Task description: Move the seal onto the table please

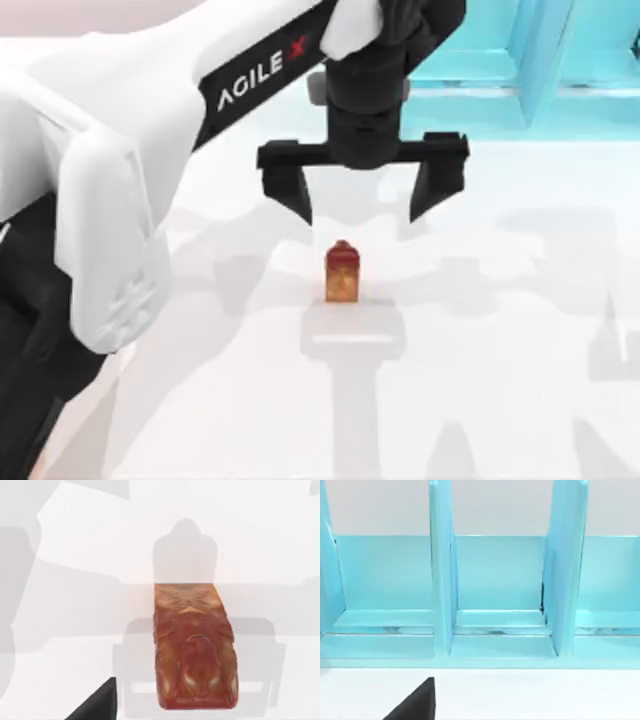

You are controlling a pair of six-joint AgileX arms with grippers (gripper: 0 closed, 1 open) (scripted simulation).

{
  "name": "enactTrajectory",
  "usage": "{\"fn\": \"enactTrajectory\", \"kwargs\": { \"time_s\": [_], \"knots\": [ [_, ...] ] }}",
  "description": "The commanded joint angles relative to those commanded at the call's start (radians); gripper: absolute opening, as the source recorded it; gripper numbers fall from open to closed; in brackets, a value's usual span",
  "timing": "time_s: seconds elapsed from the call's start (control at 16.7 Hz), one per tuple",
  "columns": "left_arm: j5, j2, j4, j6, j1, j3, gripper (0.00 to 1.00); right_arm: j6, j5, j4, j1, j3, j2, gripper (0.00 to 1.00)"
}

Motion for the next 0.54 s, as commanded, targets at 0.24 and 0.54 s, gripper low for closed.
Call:
{"fn": "enactTrajectory", "kwargs": {
  "time_s": [0.24,0.54],
  "knots": [
    [-0.013,0.035,-0.223,0.002,0.001,0.267,1.0,0.0,0.0,0.0,0.0,0.0,0.0,1.0],
    [-0.019,0.056,-0.348,0.007,0.003,0.387,1.0,0.0,0.0,0.0,0.0,0.0,0.0,1.0]
  ]
}}
